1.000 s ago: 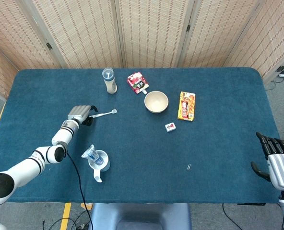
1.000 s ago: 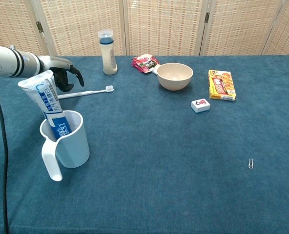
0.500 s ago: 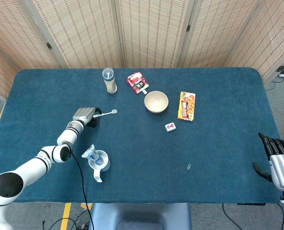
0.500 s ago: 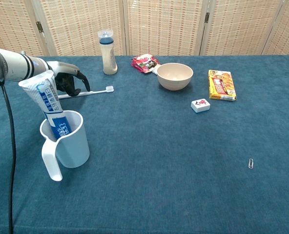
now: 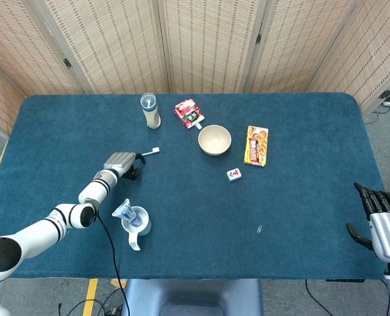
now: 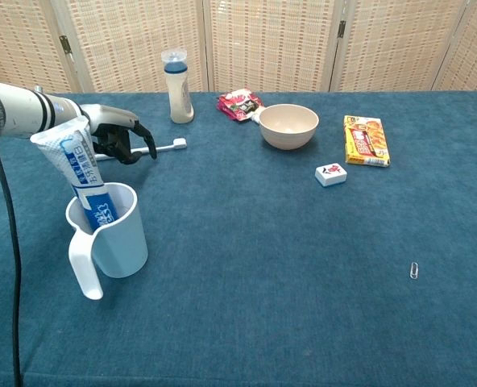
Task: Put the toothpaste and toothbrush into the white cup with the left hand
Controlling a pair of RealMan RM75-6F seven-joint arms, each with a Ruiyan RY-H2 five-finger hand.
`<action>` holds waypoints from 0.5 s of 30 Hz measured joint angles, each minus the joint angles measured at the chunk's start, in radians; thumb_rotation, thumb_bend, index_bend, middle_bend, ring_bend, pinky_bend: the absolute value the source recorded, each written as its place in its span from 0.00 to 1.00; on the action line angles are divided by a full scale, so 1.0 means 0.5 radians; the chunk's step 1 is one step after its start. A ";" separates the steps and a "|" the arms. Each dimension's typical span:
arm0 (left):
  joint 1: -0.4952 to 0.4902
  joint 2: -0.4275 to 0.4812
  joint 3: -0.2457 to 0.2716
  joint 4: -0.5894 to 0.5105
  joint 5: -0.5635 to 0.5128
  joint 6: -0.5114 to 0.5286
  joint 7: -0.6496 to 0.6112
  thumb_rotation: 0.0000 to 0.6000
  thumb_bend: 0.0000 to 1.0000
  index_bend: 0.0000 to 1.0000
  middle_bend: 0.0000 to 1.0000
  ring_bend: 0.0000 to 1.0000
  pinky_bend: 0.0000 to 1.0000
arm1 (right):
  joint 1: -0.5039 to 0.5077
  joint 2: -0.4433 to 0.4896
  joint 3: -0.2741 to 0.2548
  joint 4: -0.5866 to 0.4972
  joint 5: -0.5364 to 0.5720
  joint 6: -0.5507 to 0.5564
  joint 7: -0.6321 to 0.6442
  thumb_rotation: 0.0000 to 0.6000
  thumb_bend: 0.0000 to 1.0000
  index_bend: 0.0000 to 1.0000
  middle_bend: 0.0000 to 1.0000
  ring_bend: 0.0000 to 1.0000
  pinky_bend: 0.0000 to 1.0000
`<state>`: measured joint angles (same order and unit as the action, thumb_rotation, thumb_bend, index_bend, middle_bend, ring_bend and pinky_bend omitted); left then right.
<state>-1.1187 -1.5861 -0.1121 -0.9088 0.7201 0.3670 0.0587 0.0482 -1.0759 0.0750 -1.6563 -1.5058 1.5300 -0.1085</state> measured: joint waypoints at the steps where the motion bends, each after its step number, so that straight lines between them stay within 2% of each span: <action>1: 0.010 -0.002 -0.014 0.000 0.019 0.038 -0.012 0.90 0.69 0.30 1.00 0.94 0.99 | -0.001 0.001 0.000 -0.003 0.001 0.000 -0.002 1.00 0.20 0.00 0.18 0.17 0.18; 6: 0.040 -0.053 -0.096 0.104 0.051 0.131 -0.074 0.88 0.69 0.30 1.00 0.94 0.99 | -0.009 0.005 -0.002 -0.016 0.005 0.009 -0.013 1.00 0.20 0.00 0.18 0.17 0.18; 15: 0.032 -0.201 -0.090 0.428 -0.032 -0.036 -0.045 0.86 0.69 0.30 1.00 0.94 0.99 | -0.021 0.007 -0.004 -0.025 0.012 0.017 -0.023 1.00 0.20 0.00 0.18 0.17 0.18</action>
<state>-1.1025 -1.6866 -0.1573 -0.6949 0.7042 0.3491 0.0363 0.0377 -1.0725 0.0731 -1.6687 -1.4998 1.5387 -0.1199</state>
